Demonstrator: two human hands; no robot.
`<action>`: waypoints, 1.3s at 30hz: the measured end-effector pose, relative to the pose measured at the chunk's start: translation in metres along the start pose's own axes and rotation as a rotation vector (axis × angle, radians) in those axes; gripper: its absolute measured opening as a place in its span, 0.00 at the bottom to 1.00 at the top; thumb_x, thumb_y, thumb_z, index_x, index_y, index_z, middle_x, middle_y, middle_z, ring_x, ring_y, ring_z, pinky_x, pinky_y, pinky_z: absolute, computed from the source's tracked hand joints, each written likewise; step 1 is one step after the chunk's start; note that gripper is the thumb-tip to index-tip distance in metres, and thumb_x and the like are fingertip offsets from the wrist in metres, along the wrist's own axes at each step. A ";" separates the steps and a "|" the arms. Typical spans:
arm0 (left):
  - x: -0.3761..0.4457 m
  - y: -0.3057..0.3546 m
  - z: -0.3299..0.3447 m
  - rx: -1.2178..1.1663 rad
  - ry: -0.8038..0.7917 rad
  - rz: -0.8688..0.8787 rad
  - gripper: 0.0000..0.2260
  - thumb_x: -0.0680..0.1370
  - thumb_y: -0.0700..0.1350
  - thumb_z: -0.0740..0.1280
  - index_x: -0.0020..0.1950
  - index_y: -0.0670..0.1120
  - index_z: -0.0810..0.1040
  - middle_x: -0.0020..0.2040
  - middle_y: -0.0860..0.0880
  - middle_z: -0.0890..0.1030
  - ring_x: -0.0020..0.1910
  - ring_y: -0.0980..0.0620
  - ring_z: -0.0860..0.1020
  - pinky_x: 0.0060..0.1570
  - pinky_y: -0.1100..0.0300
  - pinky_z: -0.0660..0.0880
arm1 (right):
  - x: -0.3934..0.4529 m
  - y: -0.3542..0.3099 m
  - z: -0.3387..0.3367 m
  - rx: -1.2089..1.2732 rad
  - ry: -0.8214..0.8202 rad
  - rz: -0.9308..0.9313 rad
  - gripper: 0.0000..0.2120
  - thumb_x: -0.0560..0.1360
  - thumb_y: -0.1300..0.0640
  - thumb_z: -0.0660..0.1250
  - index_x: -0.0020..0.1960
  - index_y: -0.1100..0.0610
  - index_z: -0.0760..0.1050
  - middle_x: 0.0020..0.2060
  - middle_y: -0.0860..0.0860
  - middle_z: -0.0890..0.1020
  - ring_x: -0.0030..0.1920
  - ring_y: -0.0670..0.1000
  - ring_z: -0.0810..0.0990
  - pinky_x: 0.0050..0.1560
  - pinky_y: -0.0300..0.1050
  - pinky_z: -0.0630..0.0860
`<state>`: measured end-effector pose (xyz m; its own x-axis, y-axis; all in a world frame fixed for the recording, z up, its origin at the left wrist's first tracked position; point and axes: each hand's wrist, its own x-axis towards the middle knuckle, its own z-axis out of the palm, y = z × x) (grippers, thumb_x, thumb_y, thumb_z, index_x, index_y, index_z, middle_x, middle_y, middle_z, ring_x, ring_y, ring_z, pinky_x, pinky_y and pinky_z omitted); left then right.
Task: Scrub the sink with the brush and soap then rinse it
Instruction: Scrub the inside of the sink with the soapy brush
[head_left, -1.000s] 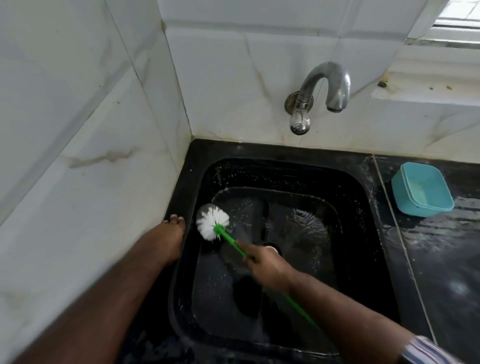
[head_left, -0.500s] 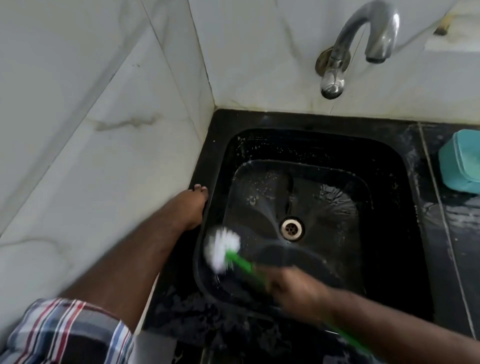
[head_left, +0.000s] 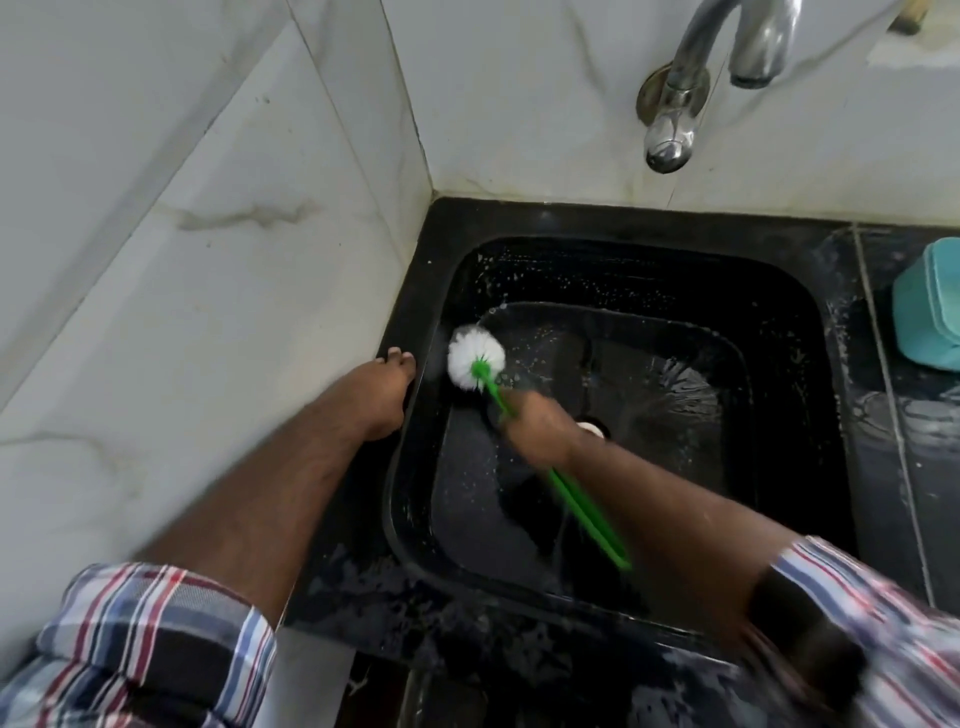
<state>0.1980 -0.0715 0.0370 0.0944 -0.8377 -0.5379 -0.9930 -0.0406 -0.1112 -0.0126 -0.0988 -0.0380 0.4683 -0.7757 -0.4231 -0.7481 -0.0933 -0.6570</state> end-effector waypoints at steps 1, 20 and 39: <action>0.000 -0.001 0.000 0.001 0.005 0.000 0.32 0.78 0.35 0.59 0.80 0.41 0.51 0.80 0.39 0.51 0.76 0.40 0.61 0.73 0.51 0.62 | -0.031 0.004 0.004 -0.039 -0.078 -0.056 0.19 0.77 0.57 0.58 0.67 0.49 0.72 0.50 0.54 0.82 0.47 0.53 0.81 0.46 0.43 0.76; 0.006 -0.004 0.008 -0.020 0.066 -0.024 0.32 0.77 0.38 0.62 0.80 0.41 0.54 0.79 0.39 0.56 0.71 0.35 0.68 0.69 0.48 0.68 | -0.185 0.098 -0.151 -1.041 -0.904 0.124 0.27 0.77 0.57 0.56 0.69 0.31 0.66 0.42 0.42 0.80 0.38 0.41 0.77 0.39 0.32 0.73; 0.015 -0.008 0.017 0.001 0.092 -0.022 0.33 0.77 0.36 0.63 0.80 0.42 0.53 0.80 0.41 0.52 0.73 0.35 0.65 0.71 0.47 0.66 | -0.183 0.102 -0.129 -1.158 -0.956 0.137 0.26 0.75 0.58 0.54 0.70 0.41 0.69 0.54 0.50 0.82 0.50 0.51 0.81 0.51 0.43 0.78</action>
<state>0.2087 -0.0746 0.0161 0.1096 -0.8832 -0.4560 -0.9906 -0.0595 -0.1229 -0.2354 -0.0468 0.0529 0.1459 -0.1748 -0.9737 -0.5438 -0.8364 0.0686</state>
